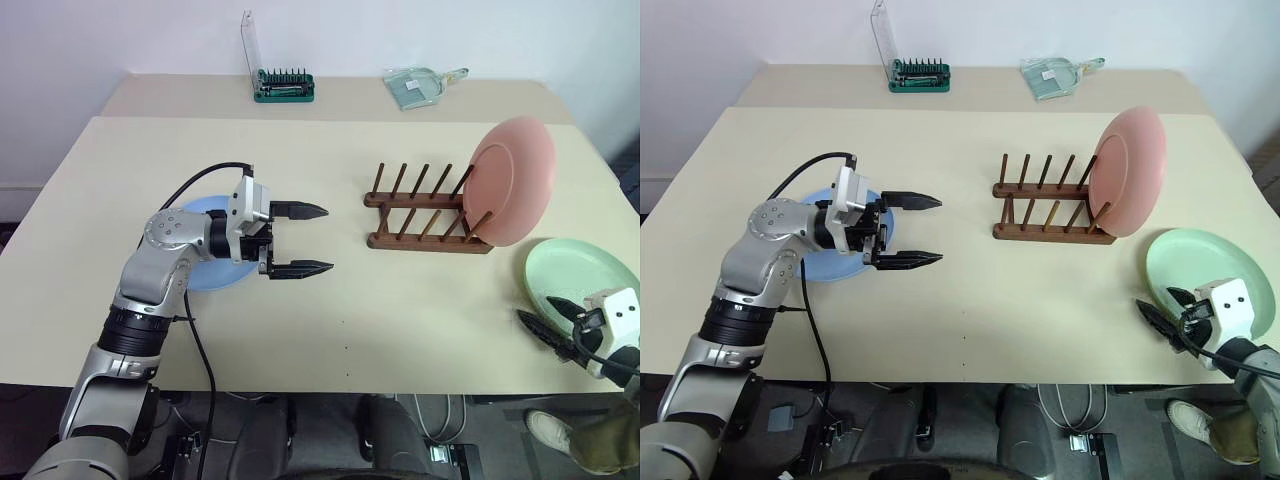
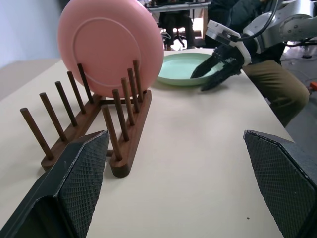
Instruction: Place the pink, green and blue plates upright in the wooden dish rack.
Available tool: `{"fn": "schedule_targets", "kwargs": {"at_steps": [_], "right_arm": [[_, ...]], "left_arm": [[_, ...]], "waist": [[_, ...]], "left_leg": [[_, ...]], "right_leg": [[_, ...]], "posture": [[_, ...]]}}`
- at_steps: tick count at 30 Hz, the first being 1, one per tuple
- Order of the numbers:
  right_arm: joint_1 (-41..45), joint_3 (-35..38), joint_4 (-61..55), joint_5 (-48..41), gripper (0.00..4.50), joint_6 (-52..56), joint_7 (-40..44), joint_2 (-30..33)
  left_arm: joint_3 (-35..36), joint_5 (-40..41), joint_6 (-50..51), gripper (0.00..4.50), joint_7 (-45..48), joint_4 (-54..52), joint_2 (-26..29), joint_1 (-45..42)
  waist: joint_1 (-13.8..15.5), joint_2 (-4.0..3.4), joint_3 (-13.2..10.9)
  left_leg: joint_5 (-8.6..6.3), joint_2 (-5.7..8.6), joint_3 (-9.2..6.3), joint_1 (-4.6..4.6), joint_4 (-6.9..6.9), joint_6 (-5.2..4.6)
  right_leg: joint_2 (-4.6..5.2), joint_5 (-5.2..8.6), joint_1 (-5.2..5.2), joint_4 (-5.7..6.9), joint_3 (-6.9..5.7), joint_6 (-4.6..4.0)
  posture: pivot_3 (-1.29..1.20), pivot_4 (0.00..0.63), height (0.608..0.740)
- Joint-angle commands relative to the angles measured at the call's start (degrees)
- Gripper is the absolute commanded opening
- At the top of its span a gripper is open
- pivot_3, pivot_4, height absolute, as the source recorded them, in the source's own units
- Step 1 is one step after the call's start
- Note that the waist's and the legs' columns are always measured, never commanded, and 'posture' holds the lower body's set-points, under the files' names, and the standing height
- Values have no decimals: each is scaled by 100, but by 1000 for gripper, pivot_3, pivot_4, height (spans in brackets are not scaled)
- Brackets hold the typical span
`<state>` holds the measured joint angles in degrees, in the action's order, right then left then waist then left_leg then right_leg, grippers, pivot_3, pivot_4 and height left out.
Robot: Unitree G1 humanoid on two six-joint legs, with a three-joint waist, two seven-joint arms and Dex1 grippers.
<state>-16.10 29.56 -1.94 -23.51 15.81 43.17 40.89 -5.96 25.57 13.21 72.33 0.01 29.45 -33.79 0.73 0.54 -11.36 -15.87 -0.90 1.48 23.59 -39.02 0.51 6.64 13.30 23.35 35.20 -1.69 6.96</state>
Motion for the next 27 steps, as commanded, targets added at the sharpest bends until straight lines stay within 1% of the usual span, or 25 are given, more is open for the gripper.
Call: {"fn": "schedule_targets", "kwargs": {"at_steps": [1,2,3,5,7,10,11,14,18,20,21,23,25,27], "right_arm": [[24,95,-90,-66,688,80,-13,12],[46,136,-177,-167,118,161,4,5],[62,166,-240,-239,44,216,15,-1],[154,377,-501,-693,44,454,94,-54],[384,659,-645,-1128,44,651,-18,-103],[957,1016,-190,-1058,44,383,-526,-111],[1180,1106,28,-905,44,173,-738,-94],[1618,1265,263,-839,44,-139,-925,-65],[2651,1571,-154,-1734,44,37,-1327,-130],[2933,1617,-316,-2001,44,103,-1431,-137],[3133,1639,-451,-2270,44,206,-1494,-131],[3526,1572,-690,-2700,44,392,-1532,-33],[3799,1425,-894,-2882,44,525,-1611,37],[4219,1275,-1148,-3553,44,885,-1888,-44]], "left_arm": [[32,24,-59,4500,-15,-169,4,-42],[32,25,-54,4500,-15,-170,4,-43],[32,27,-50,4500,-15,-169,5,-43],[37,27,-43,4500,-13,-156,6,-53],[41,30,-36,4500,-11,-144,5,-61],[49,41,-22,4500,-12,-131,-1,-72],[51,40,-25,4500,-12,-123,-3,-77],[49,32,-30,4500,-21,-110,-17,-90],[57,33,-38,4500,-41,-92,-30,-103],[58,27,-40,4500,-51,-89,-36,-107],[65,28,-39,4500,-58,-96,-36,-106],[91,33,-40,4500,-81,-118,-27,-98],[108,28,-53,4500,-97,-119,-19,-92],[133,29,-64,4500,-107,-111,3,-74]], "waist": [[2,0,0],[0,1,0],[1,4,3],[0,5,3],[-6,5,3],[-20,4,3],[-11,4,3],[18,3,3],[-23,-7,0],[-30,-8,1],[-23,-8,1],[-17,-9,1],[-11,-9,1],[-7,-9,1]], "left_leg": [[0,0,0,0,0,0],[0,0,0,0,0,0],[0,0,0,-1,0,0],[0,0,-1,-6,-1,0],[0,-1,-2,-7,0,0],[0,-1,1,-8,-1,0],[0,0,1,-8,-2,0],[0,1,1,-8,-1,0],[0,0,3,-6,0,0],[0,-1,4,-8,0,0],[0,-2,2,-8,1,0],[0,-2,-3,-8,1,0],[0,-2,-1,-8,1,0],[0,-2,-2,-7,0,0]], "right_leg": [[0,0,0,0,0,0],[0,0,0,0,0,1],[0,0,-1,0,-1,1],[0,0,-7,0,-1,1],[0,0,-6,2,-1,1],[0,-1,-7,1,3,0],[0,-1,-7,1,3,0],[0,0,-7,2,0,1],[0,-11,-5,2,1,21],[0,-12,-3,6,3,22],[-1,-12,-2,11,0,22],[-3,-12,-2,15,-3,22],[-3,-12,-2,15,-2,22],[-2,-12,-2,15,-2,22]], "posture": [[0,150,740],[0,150,740],[0,150,740],[0,150,740],[0,150,740],[0,150,740],[0,150,740],[0,150,740],[0,150,740],[0,150,740],[0,150,740],[0,150,740],[0,150,740],[0,150,740]]}}
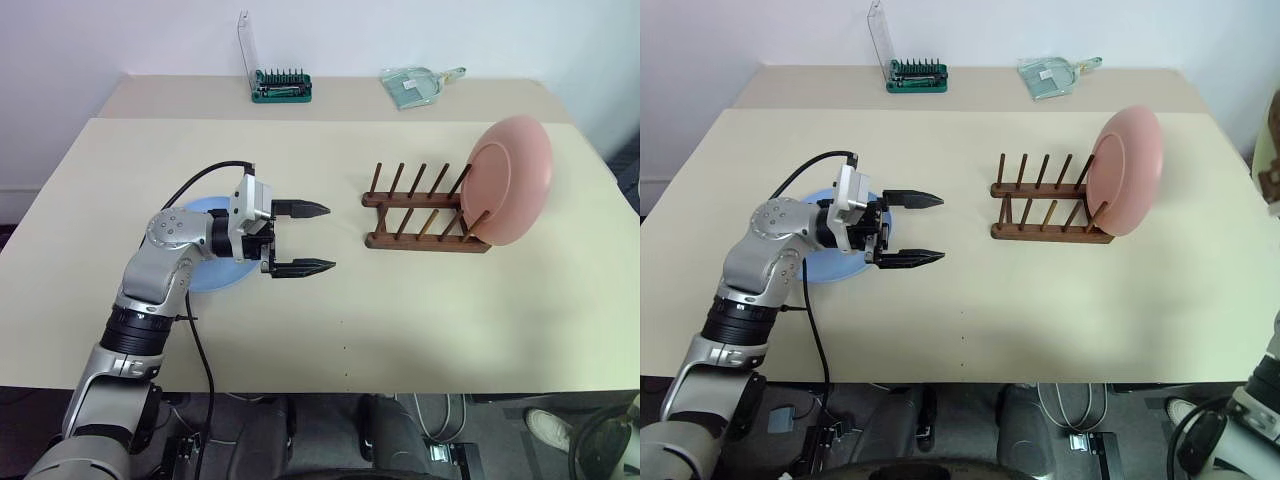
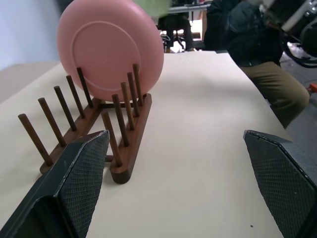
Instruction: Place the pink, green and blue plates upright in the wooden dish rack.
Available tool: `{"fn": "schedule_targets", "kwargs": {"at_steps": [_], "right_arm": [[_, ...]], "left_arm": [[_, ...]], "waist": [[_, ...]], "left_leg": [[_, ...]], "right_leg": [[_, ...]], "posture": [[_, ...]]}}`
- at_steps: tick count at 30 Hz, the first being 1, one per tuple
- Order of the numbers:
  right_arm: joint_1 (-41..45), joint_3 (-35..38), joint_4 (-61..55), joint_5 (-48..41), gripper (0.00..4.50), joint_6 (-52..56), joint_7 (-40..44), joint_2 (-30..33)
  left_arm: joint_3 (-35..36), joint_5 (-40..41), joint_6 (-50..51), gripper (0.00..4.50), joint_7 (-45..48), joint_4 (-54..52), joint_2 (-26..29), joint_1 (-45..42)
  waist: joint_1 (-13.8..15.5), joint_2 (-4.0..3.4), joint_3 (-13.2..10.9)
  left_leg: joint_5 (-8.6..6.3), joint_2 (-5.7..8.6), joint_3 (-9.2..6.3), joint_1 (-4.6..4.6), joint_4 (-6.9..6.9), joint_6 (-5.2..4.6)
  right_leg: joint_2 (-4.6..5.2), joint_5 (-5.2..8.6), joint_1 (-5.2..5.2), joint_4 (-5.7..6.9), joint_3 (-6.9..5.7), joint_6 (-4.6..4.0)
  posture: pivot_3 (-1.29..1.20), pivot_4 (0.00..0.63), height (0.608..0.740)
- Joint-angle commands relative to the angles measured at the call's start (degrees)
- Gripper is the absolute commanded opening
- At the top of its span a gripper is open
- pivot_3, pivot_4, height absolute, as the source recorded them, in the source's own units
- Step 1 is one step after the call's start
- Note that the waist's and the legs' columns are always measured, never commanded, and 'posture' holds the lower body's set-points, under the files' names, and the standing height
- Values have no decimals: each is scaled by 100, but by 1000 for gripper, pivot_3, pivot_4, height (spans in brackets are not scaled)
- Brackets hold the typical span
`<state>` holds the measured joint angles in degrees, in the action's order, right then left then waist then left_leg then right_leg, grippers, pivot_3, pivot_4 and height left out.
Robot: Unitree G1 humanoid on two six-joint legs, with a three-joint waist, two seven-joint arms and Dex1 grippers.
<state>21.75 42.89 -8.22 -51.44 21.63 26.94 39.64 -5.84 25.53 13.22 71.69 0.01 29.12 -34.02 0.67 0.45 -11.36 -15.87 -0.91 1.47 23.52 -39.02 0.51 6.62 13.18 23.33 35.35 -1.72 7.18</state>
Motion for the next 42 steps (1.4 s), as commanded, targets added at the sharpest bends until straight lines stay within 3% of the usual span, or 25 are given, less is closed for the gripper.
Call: {"fn": "schedule_targets", "kwargs": {"at_steps": [1,7,11,16,27,42], "right_arm": [[610,-91,-601,-1152,44,462,-395,0],[1291,-332,-858,-2831,44,922,-897,-255],[1275,-626,-925,-3661,44,1102,-1233,-636],[980,-1022,-896,-3689,44,1193,-1039,-927],[775,-1144,-336,-3870,44,1611,-633,-791],[574,-1297,-274,-3797,44,1662,-778,-1070]], "left_arm": [[129,37,-65,4500,-53,-113,43,-41],[148,71,-58,4500,-110,-162,62,-3],[198,81,-73,4500,-160,-165,69,7],[236,76,-71,4500,-240,-240,97,42],[423,133,100,4500,-511,-641,306,351],[435,140,140,4500,-629,-759,325,419]], "waist": [[-4,0,0],[3,0,0],[-4,0,0],[0,-1,0],[-1,-2,-1],[-5,-2,-1]], "left_leg": [[0,1,0,0,0,0],[0,0,-2,2,0,0],[0,0,-2,2,0,-1],[0,0,-1,3,0,-1],[0,0,1,5,0,-1],[-1,0,1,6,1,-1]], "right_leg": [[2,0,0,0,1,0],[2,0,0,-2,-2,-1],[4,0,0,-1,-2,-1],[3,0,3,1,-1,-1],[4,0,6,2,-1,-1],[3,0,6,0,-1,-1]], "posture": [[0,150,740],[0,150,740],[0,150,740],[0,150,740],[0,150,740],[0,150,740]]}}
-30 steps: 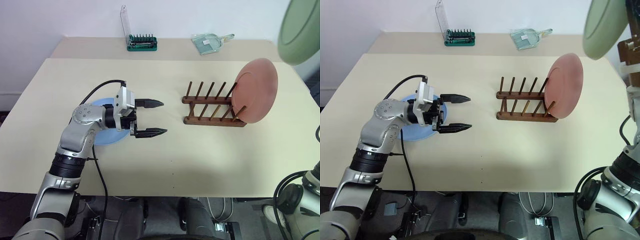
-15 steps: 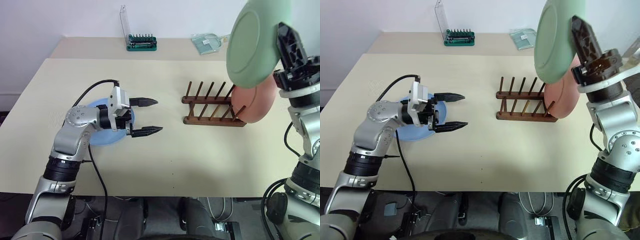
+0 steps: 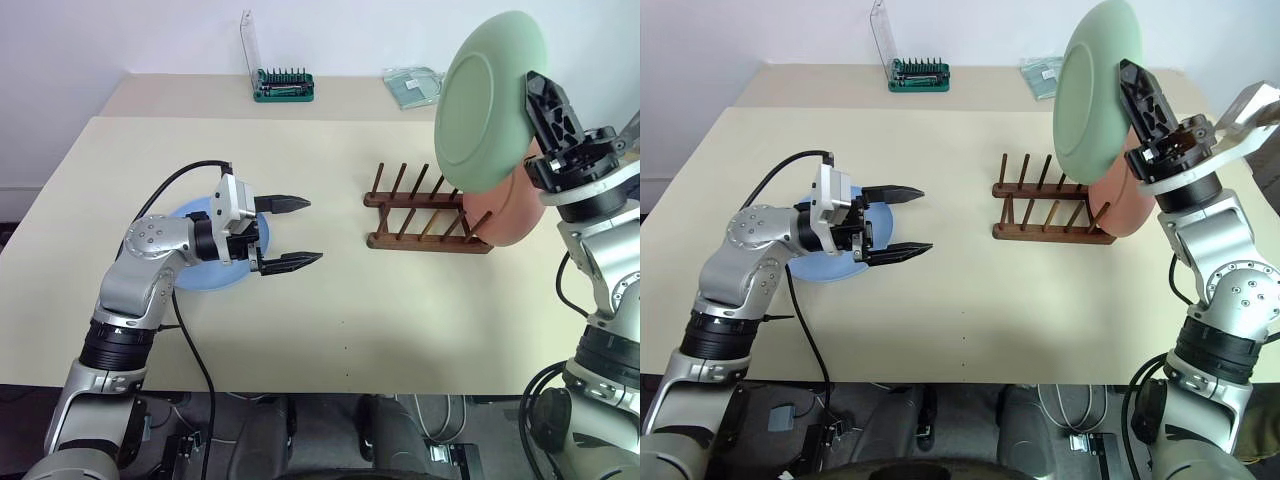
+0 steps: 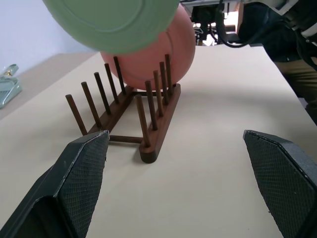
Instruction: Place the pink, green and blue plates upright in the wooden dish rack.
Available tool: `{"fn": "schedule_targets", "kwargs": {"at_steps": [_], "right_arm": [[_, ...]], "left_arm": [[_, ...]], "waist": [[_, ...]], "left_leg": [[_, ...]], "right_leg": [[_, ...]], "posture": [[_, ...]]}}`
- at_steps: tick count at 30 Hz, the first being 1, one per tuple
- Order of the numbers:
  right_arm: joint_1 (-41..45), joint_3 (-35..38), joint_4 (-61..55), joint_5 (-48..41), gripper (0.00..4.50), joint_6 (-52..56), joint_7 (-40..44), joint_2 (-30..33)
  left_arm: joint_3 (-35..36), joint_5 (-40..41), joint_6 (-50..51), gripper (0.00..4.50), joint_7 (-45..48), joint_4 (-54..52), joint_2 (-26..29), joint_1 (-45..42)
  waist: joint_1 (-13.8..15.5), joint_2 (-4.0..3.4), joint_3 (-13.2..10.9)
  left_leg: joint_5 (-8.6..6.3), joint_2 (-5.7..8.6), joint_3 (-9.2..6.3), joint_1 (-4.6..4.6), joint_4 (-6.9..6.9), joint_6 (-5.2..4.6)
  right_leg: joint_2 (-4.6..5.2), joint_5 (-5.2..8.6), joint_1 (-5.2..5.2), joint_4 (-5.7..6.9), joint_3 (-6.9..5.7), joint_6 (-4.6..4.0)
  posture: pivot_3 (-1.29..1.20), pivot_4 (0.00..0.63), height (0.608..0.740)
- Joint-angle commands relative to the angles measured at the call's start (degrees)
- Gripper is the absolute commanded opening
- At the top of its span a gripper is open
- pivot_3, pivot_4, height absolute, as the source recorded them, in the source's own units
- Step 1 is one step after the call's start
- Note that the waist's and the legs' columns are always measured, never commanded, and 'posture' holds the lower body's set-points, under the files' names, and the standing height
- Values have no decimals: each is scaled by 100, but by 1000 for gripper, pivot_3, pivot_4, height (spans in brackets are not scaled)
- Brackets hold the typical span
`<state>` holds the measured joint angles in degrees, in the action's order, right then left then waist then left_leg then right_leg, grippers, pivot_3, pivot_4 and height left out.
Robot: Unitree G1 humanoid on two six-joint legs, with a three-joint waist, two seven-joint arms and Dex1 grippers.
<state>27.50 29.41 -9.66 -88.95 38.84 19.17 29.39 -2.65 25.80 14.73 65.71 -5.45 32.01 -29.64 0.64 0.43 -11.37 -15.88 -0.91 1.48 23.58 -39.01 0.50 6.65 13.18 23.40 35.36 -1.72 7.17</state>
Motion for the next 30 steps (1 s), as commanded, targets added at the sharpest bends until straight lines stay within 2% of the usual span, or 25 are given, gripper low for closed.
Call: {"fn": "schedule_targets", "kwargs": {"at_steps": [1,28,30], "right_arm": [[-36,48,-129,-23,44,-61,-3,-61],[-527,-121,50,1018,44,-178,206,-391],[-519,-85,89,952,702,-149,237,-416]], "left_arm": [[113,108,-19,4500,-25,-201,34,-26],[73,70,-40,4500,3,-183,30,-83],[72,67,-40,4500,1,-182,30,-88]], "waist": [[-3,0,0],[-2,0,0],[0,0,0]], "left_leg": [[0,0,0,0,0,0],[0,0,1,0,2,0],[0,0,0,0,2,0]], "right_leg": [[0,0,1,0,0,0],[0,0,2,-1,0,0],[0,0,2,-1,0,0]], "posture": [[0,150,740],[0,150,740],[0,150,740]]}}
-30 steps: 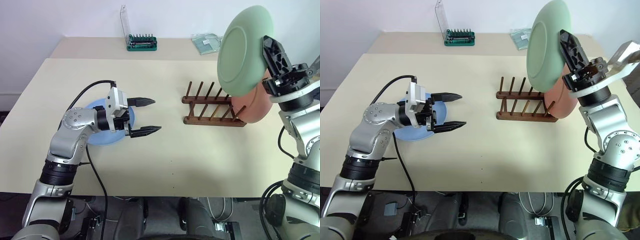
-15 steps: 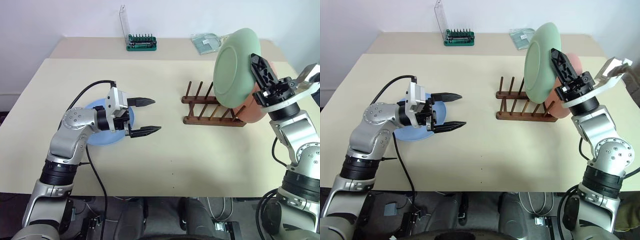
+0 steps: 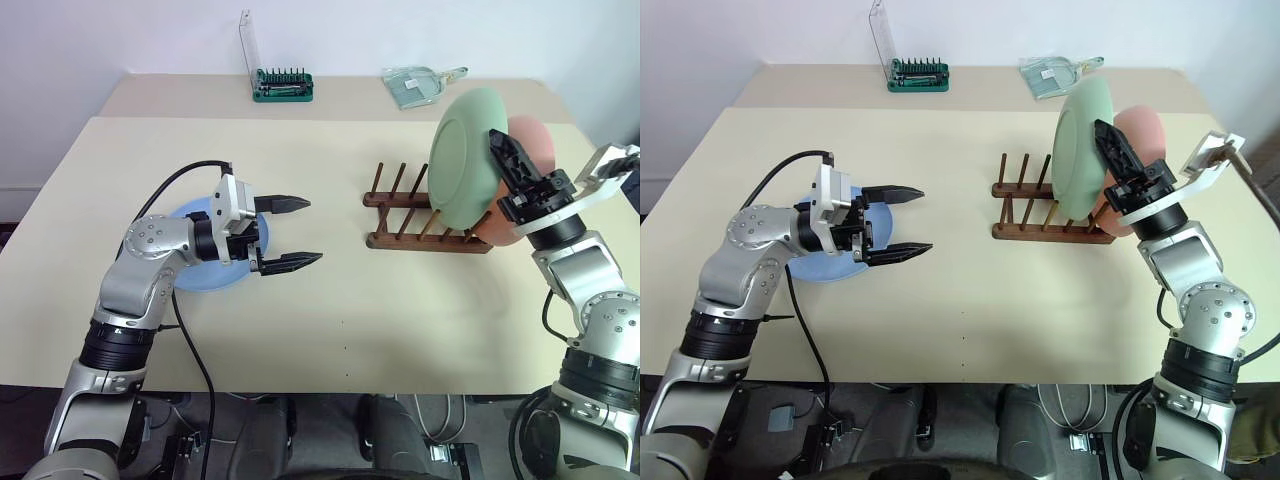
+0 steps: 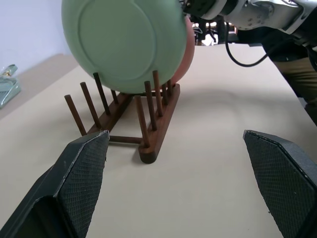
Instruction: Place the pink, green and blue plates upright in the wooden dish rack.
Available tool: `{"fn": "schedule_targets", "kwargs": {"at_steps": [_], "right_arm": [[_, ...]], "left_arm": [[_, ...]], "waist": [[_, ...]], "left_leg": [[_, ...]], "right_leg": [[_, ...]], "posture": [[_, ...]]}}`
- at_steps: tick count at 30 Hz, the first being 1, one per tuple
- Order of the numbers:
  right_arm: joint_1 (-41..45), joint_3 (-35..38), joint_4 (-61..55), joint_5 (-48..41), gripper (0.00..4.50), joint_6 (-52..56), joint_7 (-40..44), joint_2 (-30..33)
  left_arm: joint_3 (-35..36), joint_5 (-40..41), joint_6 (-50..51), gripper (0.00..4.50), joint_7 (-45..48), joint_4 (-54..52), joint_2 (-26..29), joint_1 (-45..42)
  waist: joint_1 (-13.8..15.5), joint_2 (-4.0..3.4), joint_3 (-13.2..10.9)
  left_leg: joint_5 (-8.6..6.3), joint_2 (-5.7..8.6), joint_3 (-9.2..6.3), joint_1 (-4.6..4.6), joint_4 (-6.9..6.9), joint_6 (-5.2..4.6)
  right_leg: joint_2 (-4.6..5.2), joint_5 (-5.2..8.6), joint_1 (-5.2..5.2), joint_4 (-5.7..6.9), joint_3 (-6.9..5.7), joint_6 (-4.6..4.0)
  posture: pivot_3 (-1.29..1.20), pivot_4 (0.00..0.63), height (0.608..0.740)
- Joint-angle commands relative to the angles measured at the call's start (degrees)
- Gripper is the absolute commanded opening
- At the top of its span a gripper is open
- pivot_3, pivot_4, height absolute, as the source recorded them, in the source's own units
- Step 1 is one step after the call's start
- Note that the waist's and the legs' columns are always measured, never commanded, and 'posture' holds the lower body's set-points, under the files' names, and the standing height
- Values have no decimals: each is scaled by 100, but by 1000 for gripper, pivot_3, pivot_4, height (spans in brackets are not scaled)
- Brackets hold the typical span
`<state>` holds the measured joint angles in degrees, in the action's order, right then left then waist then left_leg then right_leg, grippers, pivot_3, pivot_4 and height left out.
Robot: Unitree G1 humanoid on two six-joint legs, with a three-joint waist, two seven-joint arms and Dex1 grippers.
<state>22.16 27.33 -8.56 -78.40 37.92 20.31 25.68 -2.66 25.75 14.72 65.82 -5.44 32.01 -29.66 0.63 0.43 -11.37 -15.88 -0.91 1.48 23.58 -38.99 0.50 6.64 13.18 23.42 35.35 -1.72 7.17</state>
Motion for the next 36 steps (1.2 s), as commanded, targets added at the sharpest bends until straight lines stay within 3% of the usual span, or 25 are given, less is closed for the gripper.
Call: {"fn": "schedule_targets", "kwargs": {"at_steps": [1,8,26,34,36], "right_arm": [[0,119,-26,-105,994,-35,155,-31],[-11,54,-205,309,4446,-160,214,41],[95,193,-546,1647,4446,-1487,717,-8],[41,-189,-1206,1556,4446,-1229,1565,577],[-87,-560,-1550,1604,4446,-820,2068,1083]], "left_arm": [[74,71,-39,4500,-12,-187,33,-84],[69,79,-24,4500,-9,-191,33,-77],[40,77,-37,4500,25,-114,-12,-136],[-65,-204,325,4500,-325,155,50,-318],[47,-235,553,4500,-507,363,111,-495]], "waist": [[2,0,0],[-1,0,0],[-1,0,0],[1,-1,0],[7,-3,-1]], "left_leg": [[0,0,0,0,0,0],[0,0,0,0,0,0],[0,0,0,0,0,0],[0,0,-1,0,2,0],[0,0,-1,0,1,0]], "right_leg": [[0,0,0,0,0,0],[0,0,0,0,0,0],[0,0,0,-1,0,0],[-1,0,0,-1,-1,1],[-1,0,0,-1,-1,1]], "posture": [[0,150,740],[0,150,740],[0,150,740],[0,150,740],[0,150,740]]}}
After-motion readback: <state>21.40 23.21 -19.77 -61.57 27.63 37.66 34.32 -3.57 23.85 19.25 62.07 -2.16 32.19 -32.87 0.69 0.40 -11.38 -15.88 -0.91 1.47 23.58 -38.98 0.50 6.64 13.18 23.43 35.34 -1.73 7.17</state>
